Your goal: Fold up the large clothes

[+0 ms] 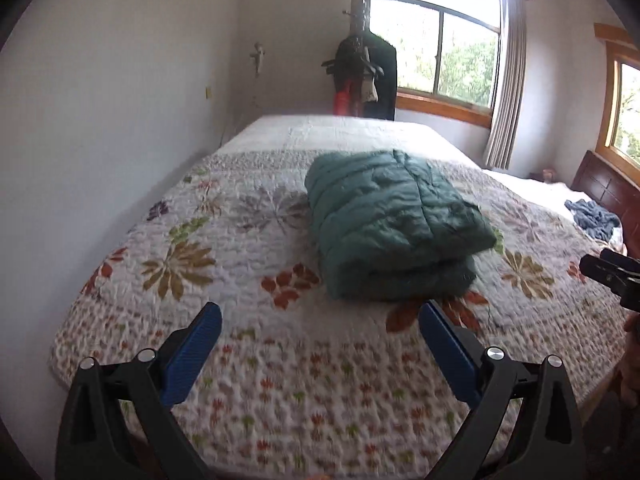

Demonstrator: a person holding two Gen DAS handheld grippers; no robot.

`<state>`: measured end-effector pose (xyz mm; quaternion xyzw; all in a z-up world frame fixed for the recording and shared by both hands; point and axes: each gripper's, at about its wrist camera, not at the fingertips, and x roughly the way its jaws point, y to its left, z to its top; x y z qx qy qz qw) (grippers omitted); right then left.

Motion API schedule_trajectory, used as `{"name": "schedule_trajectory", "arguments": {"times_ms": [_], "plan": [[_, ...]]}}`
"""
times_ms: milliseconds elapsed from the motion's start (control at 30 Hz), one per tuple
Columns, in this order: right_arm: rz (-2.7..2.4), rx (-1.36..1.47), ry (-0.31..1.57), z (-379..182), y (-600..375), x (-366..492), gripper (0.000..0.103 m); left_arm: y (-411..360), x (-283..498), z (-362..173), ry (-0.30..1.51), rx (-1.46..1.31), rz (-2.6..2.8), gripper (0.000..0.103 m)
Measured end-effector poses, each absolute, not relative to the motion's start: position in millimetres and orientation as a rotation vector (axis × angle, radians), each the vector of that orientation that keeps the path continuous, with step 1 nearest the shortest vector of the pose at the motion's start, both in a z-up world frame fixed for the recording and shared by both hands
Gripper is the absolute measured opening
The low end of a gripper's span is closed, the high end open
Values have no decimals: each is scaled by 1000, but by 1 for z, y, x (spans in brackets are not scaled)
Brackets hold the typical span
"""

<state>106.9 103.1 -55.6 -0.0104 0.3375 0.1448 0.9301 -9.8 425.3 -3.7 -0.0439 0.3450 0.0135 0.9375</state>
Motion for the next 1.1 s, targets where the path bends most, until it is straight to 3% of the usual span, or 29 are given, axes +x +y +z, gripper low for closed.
{"name": "schedule_trajectory", "arguments": {"times_ms": [433,1100], "plan": [[230,-164,625,-39,122,45,100,409,-36,1,738,-57,-18,99],[230,-131,616,-45,125,48,100,400,-32,-4,726,-55,-15,99]]}}
